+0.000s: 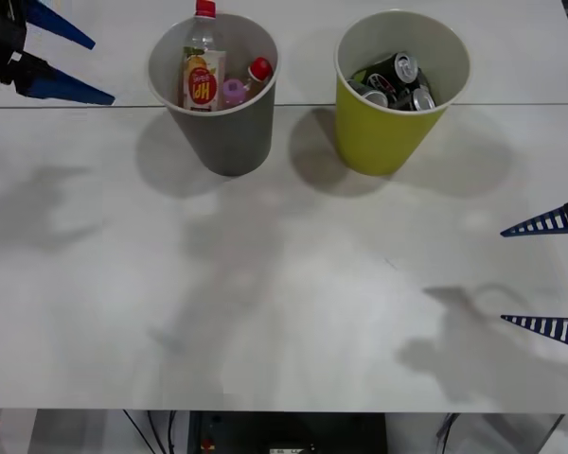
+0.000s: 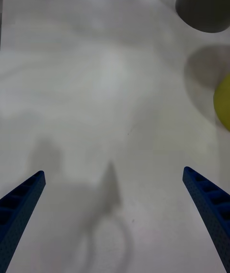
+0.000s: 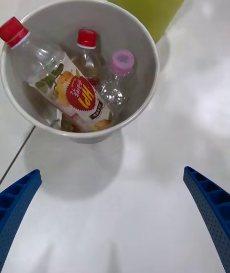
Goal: Put the can into the green bin and the plastic bottle into the gray bin
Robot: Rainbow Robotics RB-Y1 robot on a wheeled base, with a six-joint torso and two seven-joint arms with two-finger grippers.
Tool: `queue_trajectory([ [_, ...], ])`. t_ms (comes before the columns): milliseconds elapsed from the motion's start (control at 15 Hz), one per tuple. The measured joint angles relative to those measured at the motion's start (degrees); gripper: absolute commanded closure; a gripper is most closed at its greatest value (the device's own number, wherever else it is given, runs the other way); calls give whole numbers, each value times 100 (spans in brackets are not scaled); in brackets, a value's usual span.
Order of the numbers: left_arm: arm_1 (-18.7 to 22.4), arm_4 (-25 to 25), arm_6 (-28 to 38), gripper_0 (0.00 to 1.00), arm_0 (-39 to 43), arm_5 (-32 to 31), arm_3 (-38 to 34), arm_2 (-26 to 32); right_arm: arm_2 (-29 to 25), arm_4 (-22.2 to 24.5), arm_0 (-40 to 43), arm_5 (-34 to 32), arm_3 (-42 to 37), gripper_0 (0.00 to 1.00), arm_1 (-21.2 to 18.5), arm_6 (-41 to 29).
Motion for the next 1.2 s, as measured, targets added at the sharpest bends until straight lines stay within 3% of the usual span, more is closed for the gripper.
queue_trajectory([
  [267, 99, 65, -845, 0, 1564, 0, -1038, 1071, 0, 0, 0, 0, 0, 0, 0, 0],
  [467, 101, 179, -1504, 0, 2417, 0, -1460, 1535, 0, 0, 0, 0, 0, 0, 0, 0],
  [1200, 93, 575, -3373, 0, 4252, 0, -2058, 2224, 0, 0, 0, 0, 0, 0, 0, 0],
])
